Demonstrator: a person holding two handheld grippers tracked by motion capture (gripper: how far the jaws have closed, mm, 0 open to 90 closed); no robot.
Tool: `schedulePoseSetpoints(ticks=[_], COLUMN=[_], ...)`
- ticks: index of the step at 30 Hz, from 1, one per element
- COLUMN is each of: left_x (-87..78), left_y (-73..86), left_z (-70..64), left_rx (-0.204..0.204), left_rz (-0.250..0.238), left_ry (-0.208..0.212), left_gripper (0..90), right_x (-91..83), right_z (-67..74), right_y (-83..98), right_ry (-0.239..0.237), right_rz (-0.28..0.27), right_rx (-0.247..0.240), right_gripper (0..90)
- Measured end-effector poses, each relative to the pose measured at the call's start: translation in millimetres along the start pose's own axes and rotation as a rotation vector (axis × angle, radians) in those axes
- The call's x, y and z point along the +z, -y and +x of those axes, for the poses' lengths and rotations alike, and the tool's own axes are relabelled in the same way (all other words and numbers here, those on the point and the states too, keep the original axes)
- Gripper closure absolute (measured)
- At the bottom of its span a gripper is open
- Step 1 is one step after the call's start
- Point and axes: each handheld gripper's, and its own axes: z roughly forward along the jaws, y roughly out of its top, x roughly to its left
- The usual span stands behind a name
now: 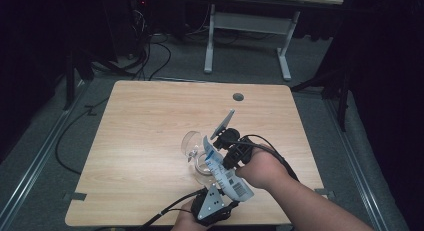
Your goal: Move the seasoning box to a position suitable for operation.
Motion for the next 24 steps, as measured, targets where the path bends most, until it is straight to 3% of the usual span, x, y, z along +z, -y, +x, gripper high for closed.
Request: schedulePoseSetpoints(ticks=[12, 14, 15, 24], left_x=[-0.6, -0.3, -0.1, 0.2], left_y=[-4.3, -4.4, -4.3, -5.7], left_z=[1.7, 2.2, 2.5, 3.5], left_rx=[0.002, 0.004, 0.004, 0.003], left_rz=[-0.007, -0.009, -0.009, -0.010], left_ry=[0.004, 0.001, 0.001, 0.008], left_gripper=[61.0, 61.1, 61.1, 61.2], right_x=[-1.5, -2.2, -1.8, -2.3], right_z=[-1.7, -0.4, -1.5, -2.0], right_y=[-1.6, -2.5, -2.4, -3.1], right_ry=[0.010, 0.008, 0.010, 0.006], right_rz=[-0.016, -0.014, -0.020, -0.021], right_rx=[-0.026, -0.003, -0.019, -0.014], right_gripper=[90.0, 90.0, 90.0, 90.0])
